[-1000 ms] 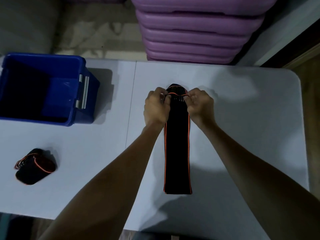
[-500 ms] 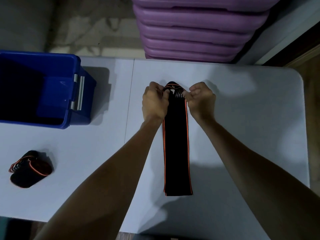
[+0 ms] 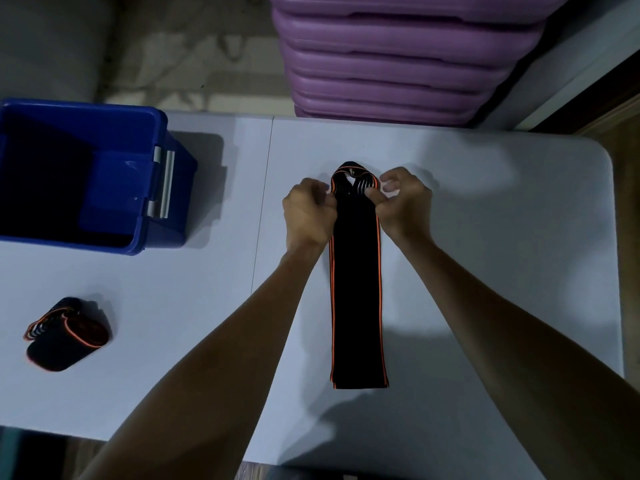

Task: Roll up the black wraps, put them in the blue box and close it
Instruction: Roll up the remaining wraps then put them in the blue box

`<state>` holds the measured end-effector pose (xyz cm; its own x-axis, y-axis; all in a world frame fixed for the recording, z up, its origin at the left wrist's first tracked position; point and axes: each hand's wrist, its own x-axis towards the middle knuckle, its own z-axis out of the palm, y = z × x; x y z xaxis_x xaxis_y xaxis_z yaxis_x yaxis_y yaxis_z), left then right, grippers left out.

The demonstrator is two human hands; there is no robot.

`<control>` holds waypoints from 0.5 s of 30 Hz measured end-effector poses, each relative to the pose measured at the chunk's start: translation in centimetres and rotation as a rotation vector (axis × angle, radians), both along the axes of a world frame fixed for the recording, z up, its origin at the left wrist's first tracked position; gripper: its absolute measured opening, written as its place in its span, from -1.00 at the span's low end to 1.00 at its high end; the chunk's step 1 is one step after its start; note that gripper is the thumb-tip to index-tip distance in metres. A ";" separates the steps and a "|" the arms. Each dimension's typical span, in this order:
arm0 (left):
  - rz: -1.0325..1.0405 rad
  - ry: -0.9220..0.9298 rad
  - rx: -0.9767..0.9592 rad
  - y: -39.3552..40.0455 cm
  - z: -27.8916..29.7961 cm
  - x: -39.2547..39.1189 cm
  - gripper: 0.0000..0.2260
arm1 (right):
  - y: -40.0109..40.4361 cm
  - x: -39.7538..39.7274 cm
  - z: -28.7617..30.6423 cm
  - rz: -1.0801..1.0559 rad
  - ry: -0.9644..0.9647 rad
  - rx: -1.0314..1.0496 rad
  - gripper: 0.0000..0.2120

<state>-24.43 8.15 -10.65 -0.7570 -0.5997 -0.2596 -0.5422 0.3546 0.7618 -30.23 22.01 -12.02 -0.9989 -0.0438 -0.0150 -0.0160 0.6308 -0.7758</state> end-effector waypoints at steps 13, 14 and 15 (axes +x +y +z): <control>-0.006 -0.081 0.016 1.1 1.5 3.5 -0.80 | 2.4 3.8 0.5 0.085 -0.064 0.095 -0.88; -0.017 -0.081 0.020 1.3 1.6 4.2 -0.80 | 2.8 4.4 0.7 0.106 -0.106 0.131 -0.85; -0.036 -0.083 0.026 1.6 1.6 4.9 -0.80 | 3.0 5.2 0.8 0.136 -0.143 0.161 -0.84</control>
<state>-19.57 9.73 -9.09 -0.7530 -0.5651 -0.3371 -0.5911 0.3559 0.7239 -25.07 25.06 -11.22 -0.9713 -0.1628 -0.1735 -0.0062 0.7461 -0.6658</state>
